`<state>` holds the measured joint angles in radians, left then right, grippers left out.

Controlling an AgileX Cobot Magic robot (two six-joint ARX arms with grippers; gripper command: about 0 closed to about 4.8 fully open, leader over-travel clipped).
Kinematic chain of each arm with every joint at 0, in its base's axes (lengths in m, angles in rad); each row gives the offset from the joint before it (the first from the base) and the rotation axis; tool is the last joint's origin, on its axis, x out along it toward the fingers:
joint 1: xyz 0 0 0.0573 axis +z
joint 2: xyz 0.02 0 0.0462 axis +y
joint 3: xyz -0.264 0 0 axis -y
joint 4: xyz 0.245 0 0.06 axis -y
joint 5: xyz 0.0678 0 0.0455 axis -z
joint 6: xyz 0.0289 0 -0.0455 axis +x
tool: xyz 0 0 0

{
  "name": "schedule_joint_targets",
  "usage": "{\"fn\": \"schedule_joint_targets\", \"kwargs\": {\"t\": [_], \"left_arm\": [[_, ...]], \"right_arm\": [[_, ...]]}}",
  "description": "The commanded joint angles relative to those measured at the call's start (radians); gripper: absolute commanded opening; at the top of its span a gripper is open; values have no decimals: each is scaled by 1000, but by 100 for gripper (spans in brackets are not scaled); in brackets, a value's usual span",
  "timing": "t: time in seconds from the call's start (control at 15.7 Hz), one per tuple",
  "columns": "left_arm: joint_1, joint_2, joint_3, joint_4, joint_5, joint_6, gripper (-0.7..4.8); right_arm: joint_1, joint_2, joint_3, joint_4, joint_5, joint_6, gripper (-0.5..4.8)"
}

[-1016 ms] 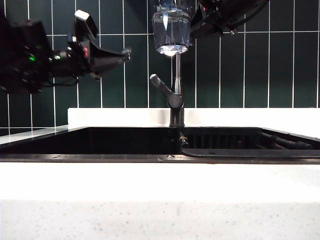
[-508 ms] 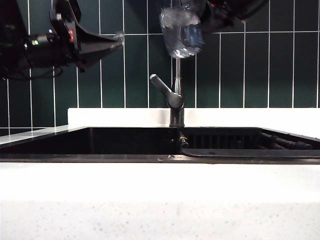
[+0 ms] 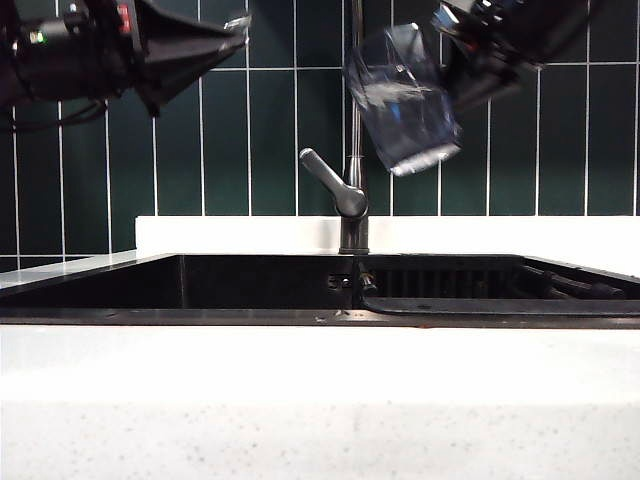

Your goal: Pick up the mug next to the sink, go to the faucet to get some water, pour the water into the sink, and finally put the mug back to its place.

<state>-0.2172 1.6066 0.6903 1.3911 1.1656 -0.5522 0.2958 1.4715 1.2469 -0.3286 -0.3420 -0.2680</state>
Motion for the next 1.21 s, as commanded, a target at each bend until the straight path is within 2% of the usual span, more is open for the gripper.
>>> {"fn": "schedule_joint_targets", "kwargs": {"t": [0.06, 0.25, 0.44, 0.57, 0.7, 0.76, 0.89, 1.02, 1.21], "left_arm": [[-40, -52, -52, -53, -30, 64, -5], [-76, -128, -136, -194, -74, 159, -5], [-76, -209, -206, -262, -98, 204, -5], [-76, -277, -254, -340, -122, 255, -5], [-76, -343, -286, -430, -134, 292, -5], [-77, -371, -289, -488, -133, 311, -5], [-117, -429, -289, -674, -184, 411, -5], [-203, -463, -289, -804, -248, 498, -5], [-327, -474, -289, -845, -365, 542, -5]], "right_arm": [[2, -63, -65, 49, 55, -7, -7], [2, -93, -95, -1, 142, -85, -7], [14, -100, -95, -53, 216, -152, -7], [79, -100, -96, -84, 327, -229, -7], [124, -100, -95, -86, 352, -236, -7], [140, -100, -96, -87, 404, -243, -7], [175, -100, -95, -95, 478, -269, -7], [196, -100, -95, -107, 528, -293, -7], [213, -101, -95, -139, 605, -328, -7]]}}
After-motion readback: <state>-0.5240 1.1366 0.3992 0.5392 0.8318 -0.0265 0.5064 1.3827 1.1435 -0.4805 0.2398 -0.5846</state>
